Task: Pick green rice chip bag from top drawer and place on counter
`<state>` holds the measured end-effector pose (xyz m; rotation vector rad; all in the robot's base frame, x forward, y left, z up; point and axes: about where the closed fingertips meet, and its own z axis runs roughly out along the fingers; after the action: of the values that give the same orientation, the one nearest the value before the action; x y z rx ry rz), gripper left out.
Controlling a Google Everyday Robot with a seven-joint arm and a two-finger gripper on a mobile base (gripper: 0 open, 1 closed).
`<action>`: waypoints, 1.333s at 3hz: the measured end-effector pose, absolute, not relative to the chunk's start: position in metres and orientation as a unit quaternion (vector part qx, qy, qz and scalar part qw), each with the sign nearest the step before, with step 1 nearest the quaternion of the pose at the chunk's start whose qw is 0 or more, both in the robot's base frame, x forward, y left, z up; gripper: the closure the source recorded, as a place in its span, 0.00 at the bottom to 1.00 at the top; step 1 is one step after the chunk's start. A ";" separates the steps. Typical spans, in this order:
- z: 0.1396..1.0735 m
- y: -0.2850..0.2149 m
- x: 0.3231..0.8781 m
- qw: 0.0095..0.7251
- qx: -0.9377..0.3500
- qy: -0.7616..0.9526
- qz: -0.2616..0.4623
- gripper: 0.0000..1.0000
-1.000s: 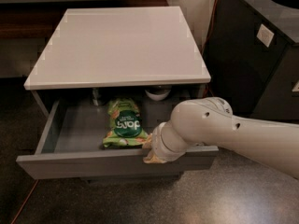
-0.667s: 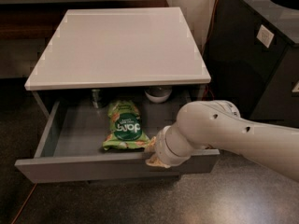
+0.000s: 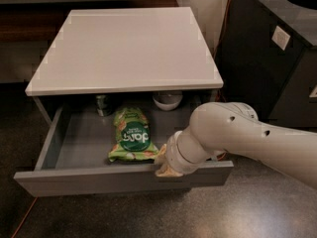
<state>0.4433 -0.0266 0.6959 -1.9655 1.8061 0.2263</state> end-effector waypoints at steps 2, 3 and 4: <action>0.775 -0.016 0.483 0.217 -0.739 0.626 0.125 0.01; 0.799 -0.003 0.499 0.219 -0.767 0.590 0.123 0.00; 0.804 0.021 0.506 0.226 -0.819 0.517 0.104 0.00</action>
Offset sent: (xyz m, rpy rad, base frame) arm 0.0563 0.0085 0.1142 0.0549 0.1134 0.1124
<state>0.5062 0.0214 0.8040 -2.2590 1.4247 0.2859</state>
